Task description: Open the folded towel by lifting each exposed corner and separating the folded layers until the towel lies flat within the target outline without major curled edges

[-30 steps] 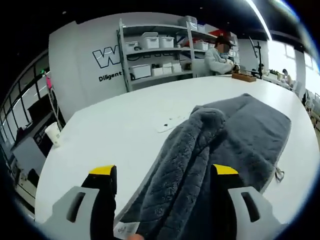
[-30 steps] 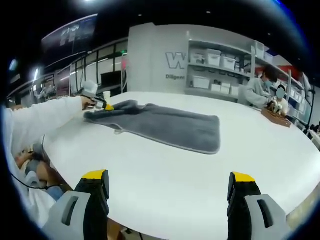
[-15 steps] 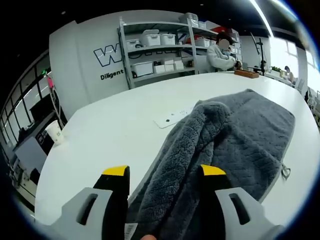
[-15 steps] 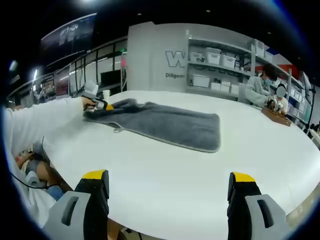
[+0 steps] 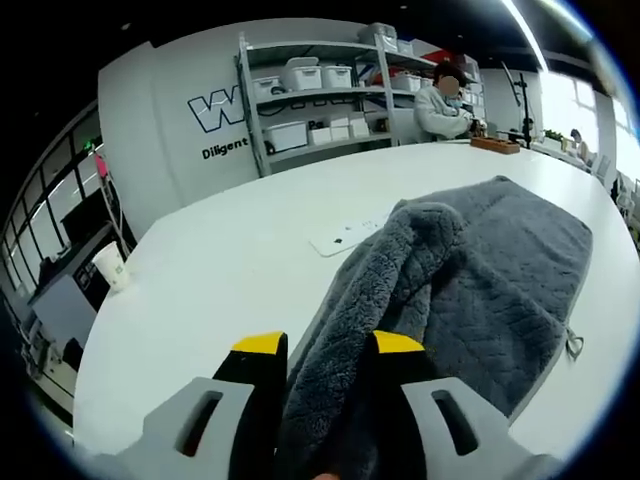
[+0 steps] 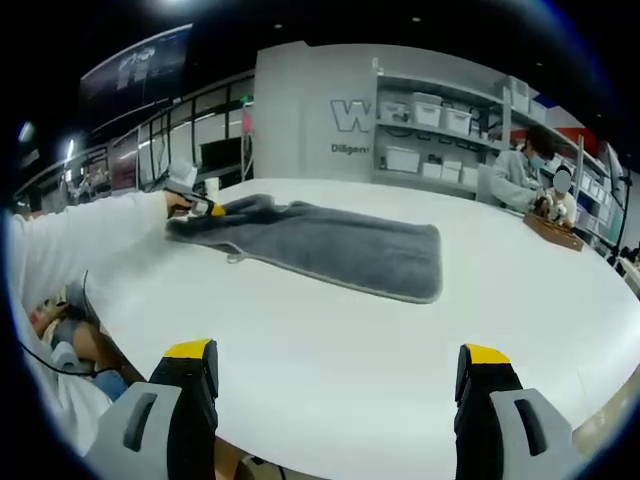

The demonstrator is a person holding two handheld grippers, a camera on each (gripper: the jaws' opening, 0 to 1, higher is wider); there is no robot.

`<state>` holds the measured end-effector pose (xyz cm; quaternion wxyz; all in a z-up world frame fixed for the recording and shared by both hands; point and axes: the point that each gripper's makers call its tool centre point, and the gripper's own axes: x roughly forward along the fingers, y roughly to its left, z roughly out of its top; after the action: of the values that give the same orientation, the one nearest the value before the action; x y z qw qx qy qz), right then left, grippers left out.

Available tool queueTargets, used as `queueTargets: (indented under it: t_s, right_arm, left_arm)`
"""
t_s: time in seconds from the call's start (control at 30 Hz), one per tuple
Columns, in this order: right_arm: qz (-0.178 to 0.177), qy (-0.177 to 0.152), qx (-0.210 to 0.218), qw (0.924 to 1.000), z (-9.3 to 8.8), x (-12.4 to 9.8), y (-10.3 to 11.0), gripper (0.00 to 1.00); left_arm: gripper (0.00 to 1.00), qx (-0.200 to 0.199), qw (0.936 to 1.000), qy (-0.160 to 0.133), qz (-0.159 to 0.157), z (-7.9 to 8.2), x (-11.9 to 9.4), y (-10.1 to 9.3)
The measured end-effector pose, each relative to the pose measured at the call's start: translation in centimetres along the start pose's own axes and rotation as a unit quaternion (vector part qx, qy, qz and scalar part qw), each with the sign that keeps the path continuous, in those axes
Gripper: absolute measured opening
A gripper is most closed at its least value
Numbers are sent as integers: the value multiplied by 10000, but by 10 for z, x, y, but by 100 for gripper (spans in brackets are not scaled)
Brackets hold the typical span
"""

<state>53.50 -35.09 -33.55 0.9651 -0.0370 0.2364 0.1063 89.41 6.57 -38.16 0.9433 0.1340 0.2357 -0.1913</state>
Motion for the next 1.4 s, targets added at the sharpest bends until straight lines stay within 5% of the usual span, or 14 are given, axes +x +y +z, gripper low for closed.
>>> queueTargets:
  t_s: [0.47, 1.13, 1.4]
  right_arm:
    - [30, 6, -22, 10000, 1, 1, 1, 99]
    - [28, -56, -37, 10000, 4, -3, 2, 99]
    - [31, -35, -62, 10000, 3, -3, 4, 99]
  left_arm:
    - [8, 247, 9996, 6, -116, 1, -2, -7]
    - [4, 538, 9983, -184, -136, 4, -16, -17]
    - [4, 1569, 9860, -483, 290, 16, -36, -26]
